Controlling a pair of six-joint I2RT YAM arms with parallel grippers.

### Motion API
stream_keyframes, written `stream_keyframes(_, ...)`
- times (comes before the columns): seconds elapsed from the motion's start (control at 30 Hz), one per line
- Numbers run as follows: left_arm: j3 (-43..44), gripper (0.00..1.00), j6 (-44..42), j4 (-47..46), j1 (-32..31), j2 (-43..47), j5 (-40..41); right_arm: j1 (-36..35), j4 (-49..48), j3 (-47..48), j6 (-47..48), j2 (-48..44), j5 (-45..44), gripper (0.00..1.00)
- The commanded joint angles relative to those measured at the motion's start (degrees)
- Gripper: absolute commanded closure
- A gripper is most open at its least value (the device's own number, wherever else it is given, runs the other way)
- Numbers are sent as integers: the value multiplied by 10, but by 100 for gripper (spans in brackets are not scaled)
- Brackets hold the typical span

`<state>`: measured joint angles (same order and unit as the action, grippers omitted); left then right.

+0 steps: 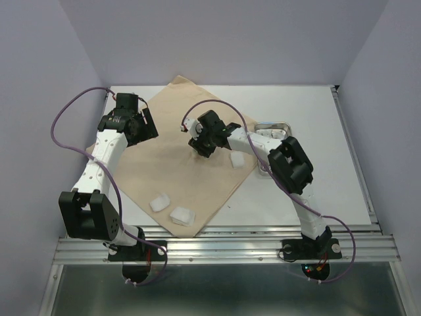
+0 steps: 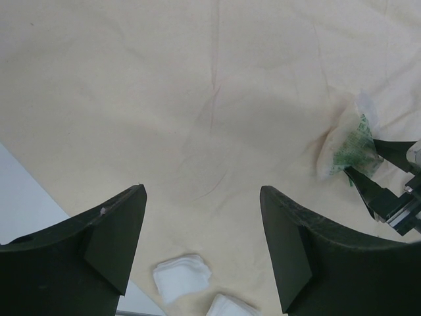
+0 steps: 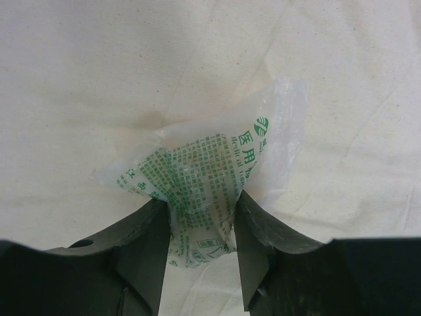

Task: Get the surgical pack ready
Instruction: Pick up the medical item from the surgical kit, then place the medical item in the container.

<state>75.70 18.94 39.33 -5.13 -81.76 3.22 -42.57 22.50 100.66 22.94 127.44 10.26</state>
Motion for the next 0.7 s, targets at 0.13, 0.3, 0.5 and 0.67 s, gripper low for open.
stream_keyframes(0.13,1,19,-8,4,4,27,-1,0,-11,15,-33,-55,-39,55)
stream_keyframes(0.3,6,19,-7,7,4,27,0,0,-21,8,-68,-89,-96,62)
stream_keyframes(0.5,5,19,-8,7,4,25,-3,20,-11,-12,-112,-137,-141,63)
stream_keyframes(0.67,10,19,-7,5,4,23,-7,83,-4,-70,-177,-205,-149,65)
